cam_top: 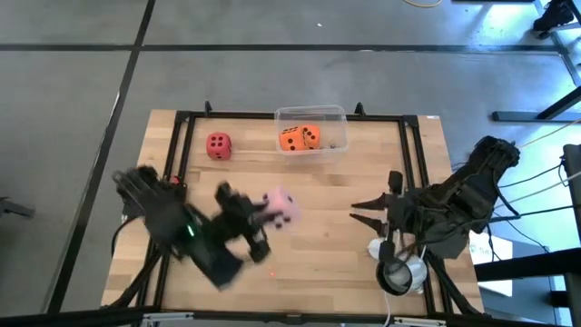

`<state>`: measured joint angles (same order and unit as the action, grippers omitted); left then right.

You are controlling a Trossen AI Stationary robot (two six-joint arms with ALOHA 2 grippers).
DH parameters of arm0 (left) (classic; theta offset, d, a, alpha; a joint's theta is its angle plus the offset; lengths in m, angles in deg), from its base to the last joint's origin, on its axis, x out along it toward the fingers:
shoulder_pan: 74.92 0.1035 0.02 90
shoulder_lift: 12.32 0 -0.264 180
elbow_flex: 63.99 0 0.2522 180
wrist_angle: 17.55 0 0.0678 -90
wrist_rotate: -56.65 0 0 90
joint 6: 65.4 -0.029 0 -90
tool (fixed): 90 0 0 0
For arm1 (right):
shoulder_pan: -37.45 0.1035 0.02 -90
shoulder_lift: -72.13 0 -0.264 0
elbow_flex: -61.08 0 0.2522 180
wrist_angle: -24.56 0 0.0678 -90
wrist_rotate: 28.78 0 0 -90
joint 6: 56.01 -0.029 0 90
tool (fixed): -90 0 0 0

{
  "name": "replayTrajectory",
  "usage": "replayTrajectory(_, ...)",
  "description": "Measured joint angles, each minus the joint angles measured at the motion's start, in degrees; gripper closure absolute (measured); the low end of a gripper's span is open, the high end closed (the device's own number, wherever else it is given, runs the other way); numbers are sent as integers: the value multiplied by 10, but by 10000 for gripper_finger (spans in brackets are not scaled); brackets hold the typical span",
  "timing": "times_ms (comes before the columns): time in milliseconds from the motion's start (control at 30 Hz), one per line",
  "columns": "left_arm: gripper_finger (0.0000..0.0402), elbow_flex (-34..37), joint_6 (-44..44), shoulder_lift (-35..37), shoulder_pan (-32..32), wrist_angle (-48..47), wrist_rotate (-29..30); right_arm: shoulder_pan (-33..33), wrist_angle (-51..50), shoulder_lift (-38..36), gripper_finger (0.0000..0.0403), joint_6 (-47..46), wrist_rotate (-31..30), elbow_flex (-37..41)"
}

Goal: Pick & Place Dice
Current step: Put the large pink dice into the transparent bin

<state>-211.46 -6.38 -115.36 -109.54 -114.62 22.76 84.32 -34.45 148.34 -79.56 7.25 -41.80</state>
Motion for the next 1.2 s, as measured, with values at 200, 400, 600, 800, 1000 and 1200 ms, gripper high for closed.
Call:
replayTrajectory(200,355,-1,-164,97,95,134,-147,-20,192,6,205,243,-80,0)
replayTrajectory(400,355,-1,-267,127,194,238,-340,-78,363,13,127,377,-78,0)
replayTrajectory(600,359,0,-306,125,250,217,-399,-114,388,13,89,344,24,0)
replayTrajectory(800,359,0,-327,126,277,218,-434,-127,376,22,57,310,99,0)
replayTrajectory(1000,360,0,-314,124,296,233,-487,-132,371,43,28,378,63,0)
replayTrajectory(1200,362,0,-311,123,300,236,-510,-143,373,58,14,423,39,0)
